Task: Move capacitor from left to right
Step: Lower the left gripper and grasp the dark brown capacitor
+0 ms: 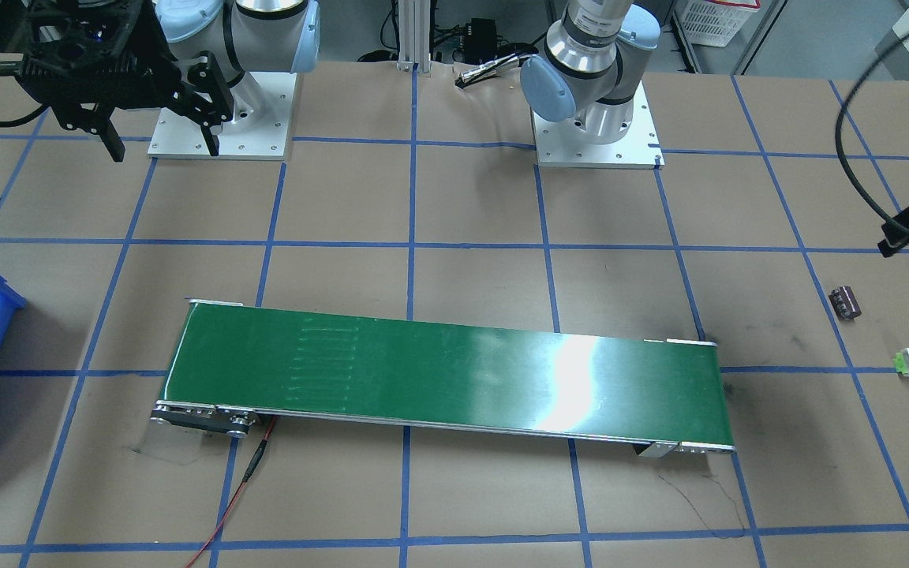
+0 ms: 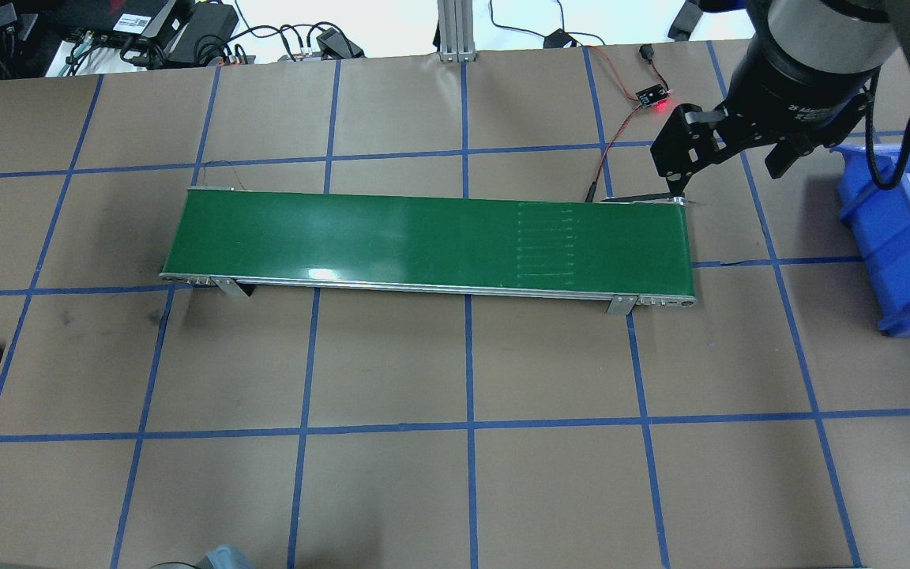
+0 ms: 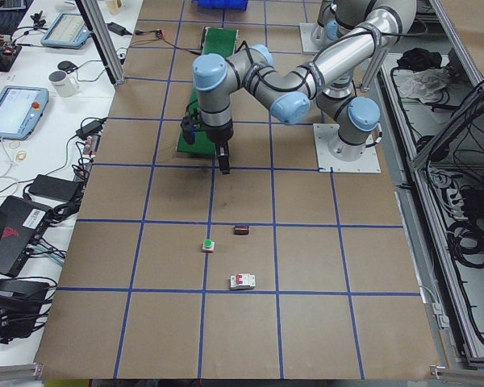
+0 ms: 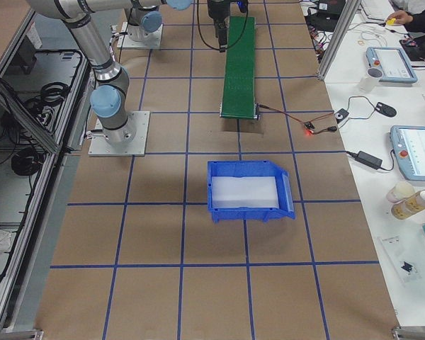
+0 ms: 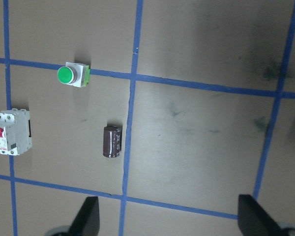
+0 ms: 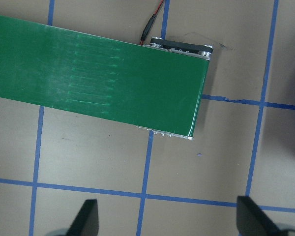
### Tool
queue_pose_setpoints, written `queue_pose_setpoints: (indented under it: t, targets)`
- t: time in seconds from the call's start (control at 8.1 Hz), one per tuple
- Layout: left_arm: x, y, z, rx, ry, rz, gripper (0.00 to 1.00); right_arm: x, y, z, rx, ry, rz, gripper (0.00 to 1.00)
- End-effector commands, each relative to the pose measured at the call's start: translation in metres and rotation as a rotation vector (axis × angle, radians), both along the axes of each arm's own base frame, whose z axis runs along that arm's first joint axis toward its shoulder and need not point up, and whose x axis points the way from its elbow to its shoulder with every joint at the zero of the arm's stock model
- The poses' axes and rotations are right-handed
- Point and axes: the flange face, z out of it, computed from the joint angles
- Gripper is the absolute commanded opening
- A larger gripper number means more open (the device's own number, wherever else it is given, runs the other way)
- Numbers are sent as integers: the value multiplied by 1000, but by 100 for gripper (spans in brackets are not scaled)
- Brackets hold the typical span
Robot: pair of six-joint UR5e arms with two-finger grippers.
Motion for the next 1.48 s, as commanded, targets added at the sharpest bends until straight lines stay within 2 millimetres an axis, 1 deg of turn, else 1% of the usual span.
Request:
queue_pose_setpoints:
  t: [0.0,0.12,0.25,0.37,0.49,0.62,0.74,0.86,0.99,1.11,1.36]
  targets:
    - [95,12,-72,55,55,-106,100,0,0,0,2,-1,0,100]
    - [113,11,-97,50,56,-150,100,0,0,0,2,-6,2,100]
    - [121,7,-127,32,32,-168,100,0,0,0,3,-7,2,100]
    - [118,10,-151,27,32,-175,100,0,0,0,3,-7,2,100]
    - [108,16,-174,19,72,-179,100,0,0,0,3,-6,1,100]
    - [102,18,-184,-1,89,-185,100,0,0,0,3,-6,1,100]
    - [101,20,-188,10,102,-245,100,0,0,0,3,-6,1,100]
    - [107,22,-194,17,114,-292,100,0,0,-1,5,-6,1,100]
    - [118,30,-207,25,135,-270,100,0,0,-1,6,-6,2,100]
    - [122,31,-222,36,156,-264,100,1,0,-1,5,-7,4,100]
    - [123,31,-228,36,155,-261,100,1,1,-3,9,-7,4,100]
